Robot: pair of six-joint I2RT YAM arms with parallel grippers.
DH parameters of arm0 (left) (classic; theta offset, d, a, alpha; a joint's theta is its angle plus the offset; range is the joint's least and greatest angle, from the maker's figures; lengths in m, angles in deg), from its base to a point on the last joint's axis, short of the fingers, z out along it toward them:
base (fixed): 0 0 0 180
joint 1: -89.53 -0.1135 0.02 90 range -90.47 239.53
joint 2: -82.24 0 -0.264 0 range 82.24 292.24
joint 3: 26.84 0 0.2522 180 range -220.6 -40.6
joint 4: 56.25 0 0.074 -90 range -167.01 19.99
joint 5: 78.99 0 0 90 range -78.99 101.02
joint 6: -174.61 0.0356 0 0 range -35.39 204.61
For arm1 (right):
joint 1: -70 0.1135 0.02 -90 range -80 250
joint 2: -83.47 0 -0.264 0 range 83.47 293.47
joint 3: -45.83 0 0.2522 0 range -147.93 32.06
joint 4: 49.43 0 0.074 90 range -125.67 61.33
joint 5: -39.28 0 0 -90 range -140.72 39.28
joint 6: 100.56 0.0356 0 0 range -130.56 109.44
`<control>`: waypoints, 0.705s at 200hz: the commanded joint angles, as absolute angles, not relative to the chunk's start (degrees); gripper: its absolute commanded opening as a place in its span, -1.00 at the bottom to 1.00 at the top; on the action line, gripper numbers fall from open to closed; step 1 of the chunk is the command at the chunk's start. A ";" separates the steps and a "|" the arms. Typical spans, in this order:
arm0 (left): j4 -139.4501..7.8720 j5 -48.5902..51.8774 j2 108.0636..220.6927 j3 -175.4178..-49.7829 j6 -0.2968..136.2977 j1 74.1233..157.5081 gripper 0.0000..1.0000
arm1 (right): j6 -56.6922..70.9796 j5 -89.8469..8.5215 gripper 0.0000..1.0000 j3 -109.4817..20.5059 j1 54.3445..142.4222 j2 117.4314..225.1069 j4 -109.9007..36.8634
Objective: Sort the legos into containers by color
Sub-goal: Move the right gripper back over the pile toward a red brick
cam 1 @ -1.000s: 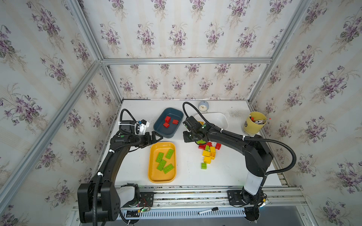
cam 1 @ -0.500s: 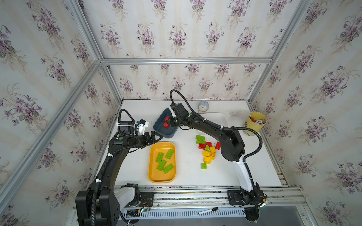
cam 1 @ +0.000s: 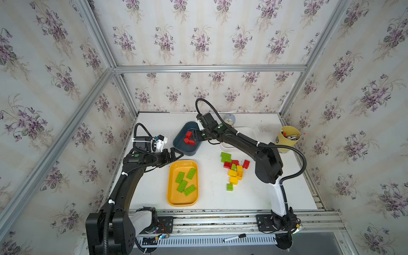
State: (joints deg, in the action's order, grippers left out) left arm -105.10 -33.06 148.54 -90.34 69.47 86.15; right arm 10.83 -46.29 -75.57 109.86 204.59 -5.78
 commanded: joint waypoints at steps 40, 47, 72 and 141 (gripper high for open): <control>-104.02 -34.16 149.56 -90.77 70.34 86.08 0.99 | -3.80 -40.17 0.52 -50.03 107.59 184.31 -2.35; -104.07 -34.23 149.64 -90.91 70.31 86.04 0.99 | -5.66 -39.01 0.53 -47.48 106.61 182.30 -2.49; -103.98 -34.66 150.00 -91.14 70.10 86.11 0.99 | -17.35 -35.69 0.52 -41.54 103.55 178.23 0.94; -103.86 -36.18 150.02 -91.94 68.94 86.76 0.99 | -41.48 -35.49 0.41 -37.87 101.64 181.91 3.86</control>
State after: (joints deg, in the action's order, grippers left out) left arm -105.01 -34.46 150.22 -91.17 69.38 86.67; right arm -30.94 -35.80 -36.55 101.68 178.75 1.43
